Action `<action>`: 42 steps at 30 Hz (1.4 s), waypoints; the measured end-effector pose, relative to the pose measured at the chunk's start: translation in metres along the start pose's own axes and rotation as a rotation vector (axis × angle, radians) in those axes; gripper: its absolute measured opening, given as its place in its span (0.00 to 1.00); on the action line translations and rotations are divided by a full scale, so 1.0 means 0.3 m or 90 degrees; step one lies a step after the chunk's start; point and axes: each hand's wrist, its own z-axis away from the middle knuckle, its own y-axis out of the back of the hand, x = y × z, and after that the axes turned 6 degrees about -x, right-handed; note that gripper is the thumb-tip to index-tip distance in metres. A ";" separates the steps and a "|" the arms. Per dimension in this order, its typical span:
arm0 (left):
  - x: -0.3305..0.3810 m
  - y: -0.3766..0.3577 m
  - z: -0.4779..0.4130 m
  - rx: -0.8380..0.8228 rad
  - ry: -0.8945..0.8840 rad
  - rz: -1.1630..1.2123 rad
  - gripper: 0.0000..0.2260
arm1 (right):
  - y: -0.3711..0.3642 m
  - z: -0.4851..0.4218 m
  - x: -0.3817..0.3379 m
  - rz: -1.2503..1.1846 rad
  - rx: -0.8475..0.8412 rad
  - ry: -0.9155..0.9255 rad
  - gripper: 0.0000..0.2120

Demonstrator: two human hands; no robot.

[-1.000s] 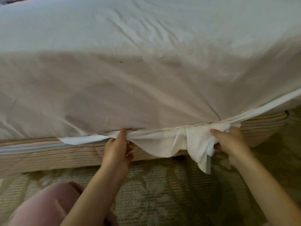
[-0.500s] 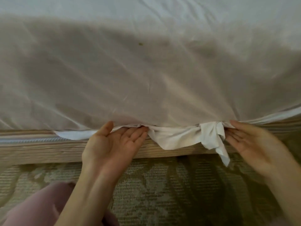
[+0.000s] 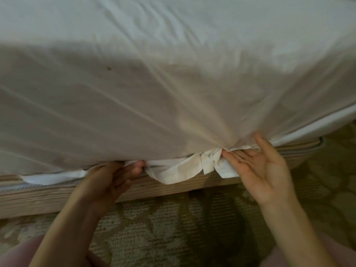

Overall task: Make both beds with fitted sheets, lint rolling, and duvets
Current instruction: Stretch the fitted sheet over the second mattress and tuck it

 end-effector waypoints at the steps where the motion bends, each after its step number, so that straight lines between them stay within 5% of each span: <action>1: 0.003 -0.007 0.001 -0.018 0.000 0.056 0.10 | -0.003 0.000 0.004 -0.008 -0.003 0.001 0.49; 4: 0.023 0.012 0.028 -0.037 -0.017 0.184 0.05 | -0.033 0.004 0.024 0.052 0.003 -0.012 0.38; 7: 0.035 0.077 0.056 -0.102 -0.001 0.265 0.46 | -0.040 -0.013 0.001 0.236 -0.003 -0.055 0.18; 8: 0.041 0.083 0.072 -0.095 0.005 0.230 0.47 | -0.041 -0.019 -0.014 0.271 -0.012 -0.071 0.20; 11: 0.050 0.070 0.110 -0.034 0.011 0.039 0.12 | -0.038 -0.025 -0.047 0.288 -0.017 -0.077 0.22; 14: 0.046 0.069 0.109 -0.028 0.019 0.012 0.15 | -0.027 -0.032 -0.047 0.244 -0.002 -0.072 0.25; 18: 0.075 0.072 0.128 -0.010 0.009 0.126 0.13 | -0.021 -0.048 -0.050 0.248 -0.007 -0.079 0.53; 23: 0.079 0.068 0.155 -0.021 0.016 0.193 0.16 | -0.021 -0.044 -0.039 0.265 -0.004 -0.059 0.58; 27: 0.043 0.085 0.178 0.006 -0.006 0.185 0.16 | -0.030 -0.029 -0.030 0.277 -0.019 -0.048 0.49; 31: 0.032 0.098 0.199 0.040 -0.021 0.195 0.17 | -0.033 -0.022 -0.035 0.263 -0.035 -0.065 0.22; 35: 0.028 0.078 0.207 0.103 -0.033 0.150 0.20 | -0.034 -0.026 -0.048 0.236 -0.037 -0.079 0.17; 37: 0.024 0.081 0.198 0.149 -0.009 0.189 0.19 | -0.024 -0.031 -0.056 0.233 -0.038 -0.086 0.22; 42: 0.024 0.117 0.174 0.180 -0.040 0.264 0.14 | -0.024 -0.027 -0.059 0.260 -0.040 -0.096 0.56</action>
